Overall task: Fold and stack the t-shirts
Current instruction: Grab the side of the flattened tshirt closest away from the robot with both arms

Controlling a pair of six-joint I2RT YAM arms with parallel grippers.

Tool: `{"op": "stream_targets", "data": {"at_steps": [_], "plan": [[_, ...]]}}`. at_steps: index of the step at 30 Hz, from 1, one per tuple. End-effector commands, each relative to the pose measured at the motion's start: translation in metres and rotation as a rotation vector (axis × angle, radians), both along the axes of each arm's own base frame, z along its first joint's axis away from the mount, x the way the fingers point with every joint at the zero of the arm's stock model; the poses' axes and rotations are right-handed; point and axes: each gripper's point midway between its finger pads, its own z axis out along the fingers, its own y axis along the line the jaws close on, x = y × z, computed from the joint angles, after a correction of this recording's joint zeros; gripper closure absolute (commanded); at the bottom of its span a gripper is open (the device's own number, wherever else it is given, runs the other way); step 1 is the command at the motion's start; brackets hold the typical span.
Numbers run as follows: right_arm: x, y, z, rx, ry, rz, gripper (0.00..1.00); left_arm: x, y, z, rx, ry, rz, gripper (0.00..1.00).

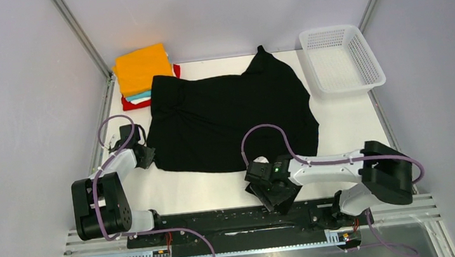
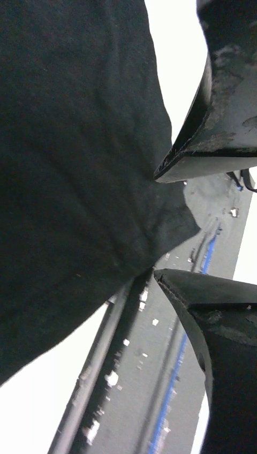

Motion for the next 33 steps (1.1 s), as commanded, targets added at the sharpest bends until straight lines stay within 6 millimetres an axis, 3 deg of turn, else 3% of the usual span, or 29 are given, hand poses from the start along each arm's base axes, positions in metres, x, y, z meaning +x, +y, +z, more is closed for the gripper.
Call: {"op": "stream_targets", "data": {"at_steps": [1,6,10,12,16,19,24,33], "plan": [[0.019,0.010,-0.006,-0.037,-0.083,-0.025,0.33,-0.001,0.003,0.002,0.015,-0.006,-0.001,1.00],[0.024,-0.003,-0.020,-0.124,-0.107,-0.065,0.48,0.000,0.003,0.000,0.018,0.004,0.001,1.00],[0.028,-0.011,-0.017,-0.145,-0.143,-0.095,0.88,-0.003,0.005,0.002,0.022,0.007,0.009,1.00],[0.026,-0.016,-0.012,-0.147,-0.145,-0.090,1.00,-0.006,0.006,0.004,0.028,0.007,0.022,1.00],[0.010,-0.033,0.001,-0.154,-0.089,-0.058,1.00,-0.021,0.004,0.007,0.015,-0.006,0.065,1.00],[-0.012,-0.041,0.010,-0.112,-0.013,-0.015,1.00,-0.043,0.006,0.005,0.021,0.017,0.119,1.00],[-0.050,-0.035,0.021,0.010,0.124,0.118,1.00,-0.072,0.004,0.007,0.018,0.003,0.167,1.00],[-0.084,-0.043,0.040,0.027,0.202,0.258,1.00,-0.126,0.016,0.037,0.080,-0.085,0.321,1.00]]}}
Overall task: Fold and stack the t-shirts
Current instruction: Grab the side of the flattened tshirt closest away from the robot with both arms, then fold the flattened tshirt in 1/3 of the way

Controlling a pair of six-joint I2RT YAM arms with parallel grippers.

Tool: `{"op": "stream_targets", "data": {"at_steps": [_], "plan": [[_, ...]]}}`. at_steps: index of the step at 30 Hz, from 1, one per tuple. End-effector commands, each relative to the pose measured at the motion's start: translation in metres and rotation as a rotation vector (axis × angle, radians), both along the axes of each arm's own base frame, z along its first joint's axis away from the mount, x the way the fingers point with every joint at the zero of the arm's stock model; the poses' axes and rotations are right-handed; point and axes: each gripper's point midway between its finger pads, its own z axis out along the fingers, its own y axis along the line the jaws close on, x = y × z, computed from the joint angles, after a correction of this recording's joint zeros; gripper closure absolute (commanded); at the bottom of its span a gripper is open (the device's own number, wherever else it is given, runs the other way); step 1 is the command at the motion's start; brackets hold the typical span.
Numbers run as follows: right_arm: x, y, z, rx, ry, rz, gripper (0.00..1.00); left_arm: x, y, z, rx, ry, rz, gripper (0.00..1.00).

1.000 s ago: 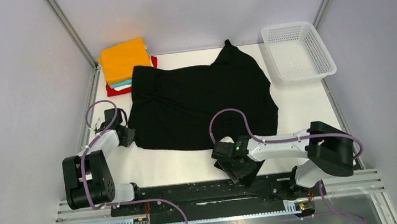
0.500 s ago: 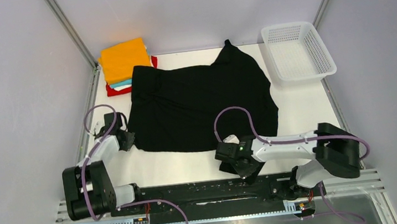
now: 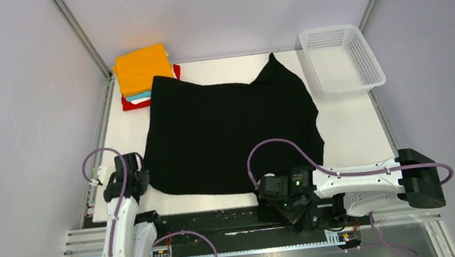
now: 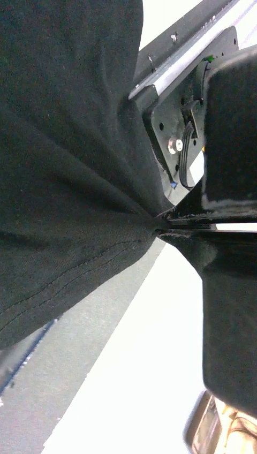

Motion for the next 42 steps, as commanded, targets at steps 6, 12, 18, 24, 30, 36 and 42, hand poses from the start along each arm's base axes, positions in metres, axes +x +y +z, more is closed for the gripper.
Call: {"op": "stream_targets", "data": {"at_steps": [6,12,18,24,30,36,42], "plan": [[-0.022,-0.008,0.028,0.055,0.085,0.051,1.00,-0.043,0.013,0.020,0.057,-0.062,0.141,1.00],[0.009,-0.006,0.040,0.056,-0.078,-0.017,1.00,-0.027,0.011,0.032,0.043,-0.082,0.119,1.00],[0.060,0.001,0.063,0.093,-0.209,-0.126,1.00,0.013,0.004,0.053,0.006,-0.177,0.057,1.00],[0.113,-0.004,0.085,0.060,-0.352,-0.188,1.00,0.045,0.004,0.060,-0.024,-0.189,0.067,1.00],[0.163,-0.017,0.101,-0.004,-0.469,-0.302,1.00,0.079,0.006,0.070,-0.015,-0.198,0.051,1.00],[0.201,-0.020,0.105,-0.032,-0.493,-0.348,1.00,0.117,0.004,0.074,0.011,-0.131,0.017,1.00],[0.243,-0.022,0.107,-0.060,-0.497,-0.362,1.00,0.145,0.008,0.062,0.012,-0.045,0.040,1.00]]}}
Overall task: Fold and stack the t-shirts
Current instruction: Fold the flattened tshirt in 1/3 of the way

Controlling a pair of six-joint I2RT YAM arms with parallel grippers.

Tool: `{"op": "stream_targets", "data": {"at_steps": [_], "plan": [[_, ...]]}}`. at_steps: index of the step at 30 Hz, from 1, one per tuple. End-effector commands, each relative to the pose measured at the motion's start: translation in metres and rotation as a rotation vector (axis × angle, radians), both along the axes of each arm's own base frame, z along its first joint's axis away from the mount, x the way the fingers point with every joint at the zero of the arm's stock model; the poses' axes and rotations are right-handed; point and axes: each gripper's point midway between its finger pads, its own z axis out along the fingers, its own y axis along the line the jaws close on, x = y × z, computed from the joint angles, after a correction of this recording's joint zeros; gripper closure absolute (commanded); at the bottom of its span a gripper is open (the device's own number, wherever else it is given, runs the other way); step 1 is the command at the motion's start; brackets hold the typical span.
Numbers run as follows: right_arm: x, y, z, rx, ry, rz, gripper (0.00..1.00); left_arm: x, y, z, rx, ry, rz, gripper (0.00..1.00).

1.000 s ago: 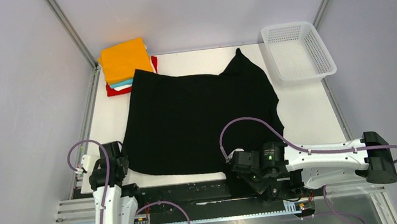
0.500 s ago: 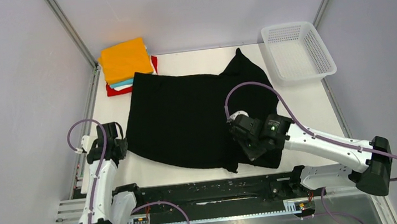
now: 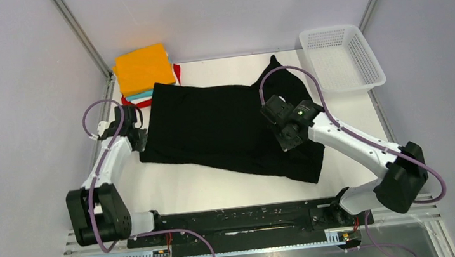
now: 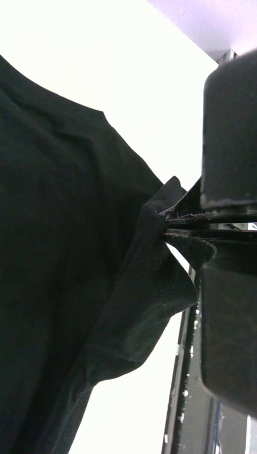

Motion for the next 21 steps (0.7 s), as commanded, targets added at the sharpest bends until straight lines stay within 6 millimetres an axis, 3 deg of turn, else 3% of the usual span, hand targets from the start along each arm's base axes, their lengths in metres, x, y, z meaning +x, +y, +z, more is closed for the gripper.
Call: {"op": "stream_targets", "data": {"at_steps": [1,7,11,12,13,15,16,18,21], "plan": [[0.043,0.000,0.013,-0.019,-0.055,0.019,1.00,0.031,0.009,0.006,0.035,-0.008,0.025,1.00],[0.090,-0.005,0.010,-0.075,-0.010,0.027,0.97,0.077,0.012,-0.004,0.067,0.057,-0.009,1.00],[0.126,-0.008,-0.005,-0.156,0.036,0.084,0.95,0.100,0.015,-0.011,0.102,0.127,-0.034,0.96],[0.137,-0.010,-0.011,-0.177,0.046,0.083,0.93,0.103,0.017,-0.015,0.111,0.148,-0.041,0.82],[0.150,-0.011,-0.014,-0.187,0.047,0.084,0.88,0.108,0.018,-0.016,0.121,0.162,-0.049,0.59],[0.177,-0.015,-0.019,-0.216,0.044,0.067,0.51,0.114,0.020,-0.017,0.122,0.187,-0.062,0.24],[0.192,-0.014,-0.018,-0.216,0.032,0.050,0.45,0.116,0.020,-0.014,0.119,0.190,-0.066,0.15],[0.225,-0.009,-0.007,-0.184,-0.060,-0.008,0.36,0.122,0.020,-0.004,0.120,0.168,-0.078,0.02],[0.248,-0.008,0.017,-0.136,-0.167,-0.142,0.31,0.124,0.014,0.016,0.112,0.118,-0.110,0.01]]}}
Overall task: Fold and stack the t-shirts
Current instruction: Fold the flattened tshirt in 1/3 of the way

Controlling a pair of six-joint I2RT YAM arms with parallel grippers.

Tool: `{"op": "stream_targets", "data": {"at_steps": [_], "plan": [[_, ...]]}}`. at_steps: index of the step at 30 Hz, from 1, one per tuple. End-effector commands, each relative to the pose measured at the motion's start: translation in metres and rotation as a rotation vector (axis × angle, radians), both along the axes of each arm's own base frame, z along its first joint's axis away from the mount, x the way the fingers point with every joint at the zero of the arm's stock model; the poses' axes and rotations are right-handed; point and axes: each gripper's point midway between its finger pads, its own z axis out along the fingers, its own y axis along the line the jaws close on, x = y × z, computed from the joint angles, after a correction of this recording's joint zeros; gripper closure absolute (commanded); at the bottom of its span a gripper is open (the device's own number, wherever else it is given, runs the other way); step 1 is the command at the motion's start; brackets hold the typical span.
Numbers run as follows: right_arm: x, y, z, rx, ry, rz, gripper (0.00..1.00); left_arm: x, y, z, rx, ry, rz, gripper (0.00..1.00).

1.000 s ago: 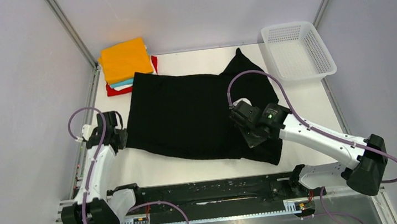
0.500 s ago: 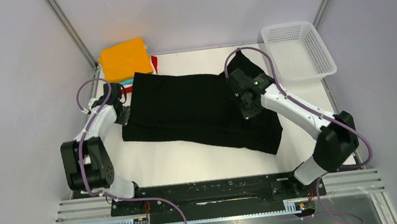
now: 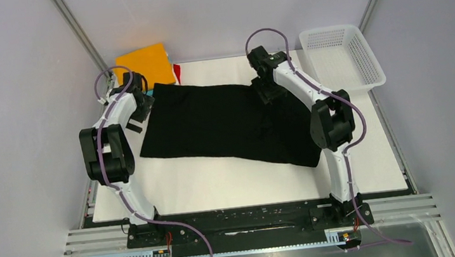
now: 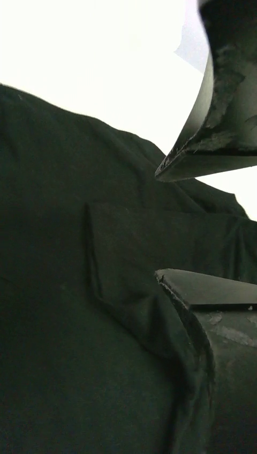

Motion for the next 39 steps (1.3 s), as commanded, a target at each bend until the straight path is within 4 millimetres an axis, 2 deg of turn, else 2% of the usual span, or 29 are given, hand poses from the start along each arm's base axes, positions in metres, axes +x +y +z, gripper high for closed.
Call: {"op": "stream_targets", "data": {"at_steps": [1,2,3,6,8,9,13,16,19,21,24,27,30,33,39], "plan": [[0.031,-0.002,0.056,0.063,-0.193,-0.125,0.24,0.004,0.000,0.045,0.014,-0.077,-0.054,0.01],[0.026,0.001,0.057,0.098,-0.196,-0.132,0.05,0.001,-0.002,0.049,0.013,-0.087,-0.070,0.01],[0.012,0.004,0.045,0.132,-0.160,-0.128,0.01,-0.004,-0.004,0.048,0.008,-0.085,-0.087,0.01],[-0.023,0.012,0.030,0.265,-0.142,-0.125,0.00,-0.013,-0.013,0.047,-0.013,-0.104,-0.141,0.01],[-0.050,0.019,0.019,0.364,-0.113,-0.122,0.00,-0.014,-0.024,0.037,-0.052,-0.115,-0.200,0.01],[-0.061,0.026,0.019,0.436,-0.111,-0.113,0.00,-0.013,-0.030,0.032,-0.075,-0.120,-0.229,0.01],[-0.100,0.068,-0.004,0.715,0.019,-0.073,0.01,-0.013,-0.053,0.001,-0.138,-0.069,-0.300,0.01],[-0.104,0.086,-0.018,0.803,0.082,-0.075,0.00,-0.013,-0.058,-0.022,-0.156,-0.013,-0.312,0.01],[-0.103,0.083,-0.039,0.760,0.131,-0.136,0.01,-0.014,-0.056,-0.040,-0.156,0.036,-0.300,0.01],[-0.093,0.084,-0.046,0.756,0.109,-0.157,0.00,-0.013,-0.055,-0.051,-0.156,0.063,-0.299,0.01],[-0.072,0.093,-0.049,0.762,0.085,-0.162,0.00,-0.014,-0.054,-0.058,-0.153,0.087,-0.297,0.01],[-0.075,0.089,-0.065,0.718,0.148,-0.202,0.01,-0.018,-0.049,-0.056,-0.126,0.100,-0.287,0.01],[-0.094,0.080,-0.078,0.696,0.167,-0.234,0.00,-0.032,-0.044,-0.057,-0.102,0.128,-0.285,0.01],[-0.128,0.066,-0.095,0.666,0.204,-0.280,0.01,-0.055,-0.048,-0.061,-0.120,0.156,-0.301,0.01],[-0.202,0.052,-0.106,0.611,0.261,-0.286,0.01,-0.128,-0.054,-0.075,-0.146,0.235,-0.317,0.01]]}}
